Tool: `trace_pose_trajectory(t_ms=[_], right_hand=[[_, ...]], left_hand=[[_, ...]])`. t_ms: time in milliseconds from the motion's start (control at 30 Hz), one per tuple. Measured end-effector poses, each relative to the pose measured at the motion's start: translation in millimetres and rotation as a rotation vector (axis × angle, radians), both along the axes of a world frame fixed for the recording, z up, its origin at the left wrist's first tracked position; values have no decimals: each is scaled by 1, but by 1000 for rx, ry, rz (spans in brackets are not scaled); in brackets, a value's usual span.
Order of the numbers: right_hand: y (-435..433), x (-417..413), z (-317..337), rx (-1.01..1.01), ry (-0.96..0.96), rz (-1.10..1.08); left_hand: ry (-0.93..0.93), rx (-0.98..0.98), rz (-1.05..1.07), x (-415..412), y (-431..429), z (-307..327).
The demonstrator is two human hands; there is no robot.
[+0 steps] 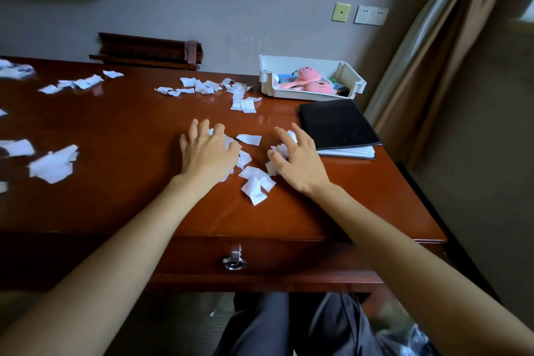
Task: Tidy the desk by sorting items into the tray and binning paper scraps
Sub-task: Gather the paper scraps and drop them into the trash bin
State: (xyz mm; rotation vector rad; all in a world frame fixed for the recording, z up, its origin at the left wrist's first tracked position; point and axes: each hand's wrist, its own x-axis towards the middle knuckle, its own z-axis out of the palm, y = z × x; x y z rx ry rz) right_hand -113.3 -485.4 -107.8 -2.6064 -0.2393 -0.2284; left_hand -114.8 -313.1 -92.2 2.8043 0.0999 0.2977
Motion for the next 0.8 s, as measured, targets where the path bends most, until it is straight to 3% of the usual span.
trace_pose_trajectory(t_ms=[133, 267, 600, 800], right_hand=[[5, 4, -4, -251, 98, 20], [8, 3, -3, -359, -35, 7], [13, 2, -1, -337, -205, 42], [8, 7, 2, -316, -220, 20]], left_hand=[[189, 67, -42, -7, 8, -11], [49, 127, -14, -5, 6, -23], [-103, 66, 7, 1, -7, -14], [-202, -168, 53, 5, 0, -8]])
